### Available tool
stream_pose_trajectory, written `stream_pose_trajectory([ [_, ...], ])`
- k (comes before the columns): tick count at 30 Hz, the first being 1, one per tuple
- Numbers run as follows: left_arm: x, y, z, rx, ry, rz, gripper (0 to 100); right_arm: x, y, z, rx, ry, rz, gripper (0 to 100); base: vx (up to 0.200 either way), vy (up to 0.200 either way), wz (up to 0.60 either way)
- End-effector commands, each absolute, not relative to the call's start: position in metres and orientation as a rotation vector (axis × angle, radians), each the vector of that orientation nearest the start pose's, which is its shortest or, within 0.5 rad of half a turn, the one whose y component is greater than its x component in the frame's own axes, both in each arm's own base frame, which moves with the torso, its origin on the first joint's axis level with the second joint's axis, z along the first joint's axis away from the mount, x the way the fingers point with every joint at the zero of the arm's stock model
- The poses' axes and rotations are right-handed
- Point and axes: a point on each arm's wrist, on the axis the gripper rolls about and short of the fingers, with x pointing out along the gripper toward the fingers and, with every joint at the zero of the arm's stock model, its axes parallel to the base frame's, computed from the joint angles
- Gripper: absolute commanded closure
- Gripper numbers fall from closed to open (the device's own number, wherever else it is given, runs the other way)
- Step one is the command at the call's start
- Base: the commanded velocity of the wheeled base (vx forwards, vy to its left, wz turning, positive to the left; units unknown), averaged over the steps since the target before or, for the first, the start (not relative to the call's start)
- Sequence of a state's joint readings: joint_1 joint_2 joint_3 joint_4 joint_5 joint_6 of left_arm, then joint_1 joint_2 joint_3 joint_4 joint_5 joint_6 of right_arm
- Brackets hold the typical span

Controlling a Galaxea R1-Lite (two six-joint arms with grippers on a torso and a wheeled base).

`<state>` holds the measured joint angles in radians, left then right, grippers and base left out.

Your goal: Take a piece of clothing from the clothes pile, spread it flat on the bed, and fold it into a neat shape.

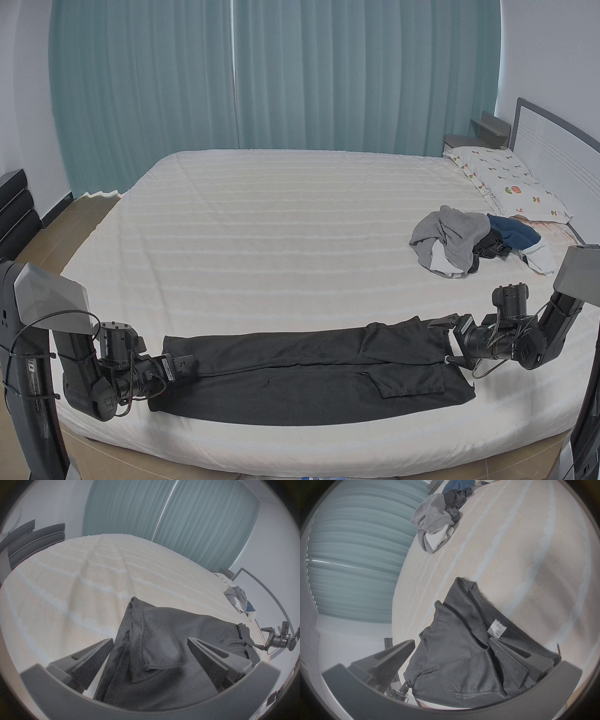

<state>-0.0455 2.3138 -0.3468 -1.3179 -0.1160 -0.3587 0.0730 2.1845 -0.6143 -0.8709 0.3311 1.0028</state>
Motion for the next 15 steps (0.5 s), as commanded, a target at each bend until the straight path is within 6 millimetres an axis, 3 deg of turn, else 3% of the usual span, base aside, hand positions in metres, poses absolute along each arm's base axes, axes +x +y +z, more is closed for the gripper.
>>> stream_pose_trajectory([
  [1, 0.2860, -0.0185, -0.0327, -0.363, 0.677, -0.049, 0, 0.3246, 0.0318, 0.0051, 1.037, 0.839, 0.006, 0, 0.000, 0.000, 0.00],
  [5, 0.2825, -0.0187, -0.0342, -0.358, 0.688, -0.051, 0, 0.3246, 0.0318, 0.0046, 1.035, 0.840, 0.006, 0, 0.000, 0.000, 0.00],
  [6, 0.2825, -0.0187, -0.0342, -0.358, 0.688, -0.051, 100, 0.3246, 0.0318, 0.0046, 1.035, 0.840, 0.006, 0, 0.000, 0.000, 0.00],
  [15, 0.2849, -0.0180, -0.0266, -0.368, 0.656, -0.050, 100, 0.3246, 0.0318, 0.0051, 1.035, 0.839, 0.007, 0, 0.000, 0.000, 0.00],
])
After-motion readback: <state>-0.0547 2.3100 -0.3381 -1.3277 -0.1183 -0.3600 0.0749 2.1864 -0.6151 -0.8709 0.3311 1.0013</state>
